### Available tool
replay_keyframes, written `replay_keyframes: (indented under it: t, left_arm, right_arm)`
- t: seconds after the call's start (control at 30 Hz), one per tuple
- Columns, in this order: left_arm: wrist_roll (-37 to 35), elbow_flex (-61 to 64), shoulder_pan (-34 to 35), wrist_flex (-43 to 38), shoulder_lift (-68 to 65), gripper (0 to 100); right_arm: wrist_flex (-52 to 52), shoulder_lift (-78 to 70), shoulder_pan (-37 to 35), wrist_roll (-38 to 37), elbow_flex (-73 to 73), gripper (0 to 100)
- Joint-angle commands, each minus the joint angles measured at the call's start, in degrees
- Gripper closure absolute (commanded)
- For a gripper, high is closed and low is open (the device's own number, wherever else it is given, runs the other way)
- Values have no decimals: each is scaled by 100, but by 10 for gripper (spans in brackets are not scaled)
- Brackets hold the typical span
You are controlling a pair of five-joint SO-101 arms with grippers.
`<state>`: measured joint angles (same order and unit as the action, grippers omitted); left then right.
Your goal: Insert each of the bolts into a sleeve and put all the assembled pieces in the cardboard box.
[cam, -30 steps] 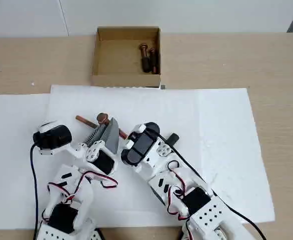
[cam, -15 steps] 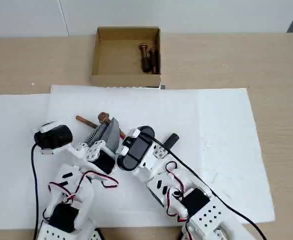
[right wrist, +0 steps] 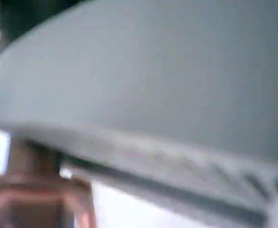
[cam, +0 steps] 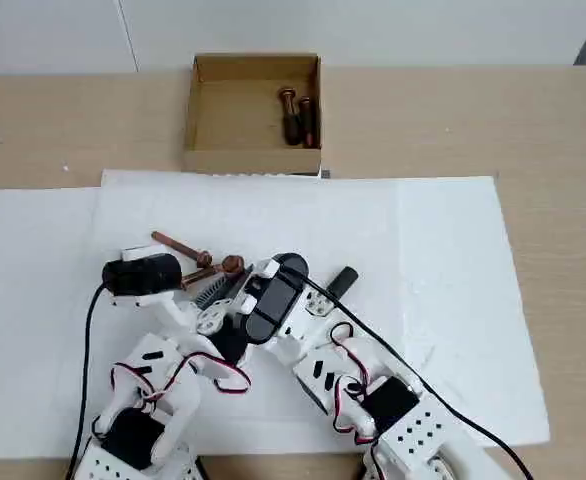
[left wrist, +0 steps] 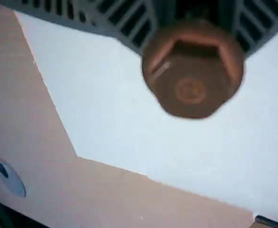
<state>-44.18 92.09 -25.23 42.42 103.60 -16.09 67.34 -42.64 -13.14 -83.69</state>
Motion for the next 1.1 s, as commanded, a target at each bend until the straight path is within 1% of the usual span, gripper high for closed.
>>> replay_keyframes:
  t: [0.0,0.1,0.27,0.33,0.67,0.83,0.9,1.0,1.03,1.07]
  left_arm:
    - [132,92,-246,79,44,992]
    - [404,215,-220,97,44,973]
    - [492,198,35,88,44,798]
    - [668,198,62,88,44,772]
    - [1284,-374,712,114,44,772]
    - [1319,-611,897,114,44,773]
    - [1319,-734,905,114,44,813]
    - [1327,-787,1125,105,44,972]
    - [1336,-778,1231,105,44,1000]
    - [1354,-769,1336,123,44,981]
  right_arm:
    - [251,57,-57,-35,70,996]
    - [242,57,-57,-35,70,996]
    - [215,57,-57,-35,62,996]
    - [215,57,-57,-35,62,996]
    - [215,57,-48,-26,62,996]
    - [215,57,-40,-26,62,996]
    - [215,57,-40,-26,62,996]
    - [215,57,31,0,79,996]
    - [224,57,84,9,97,996]
    - [224,57,171,9,97,996]
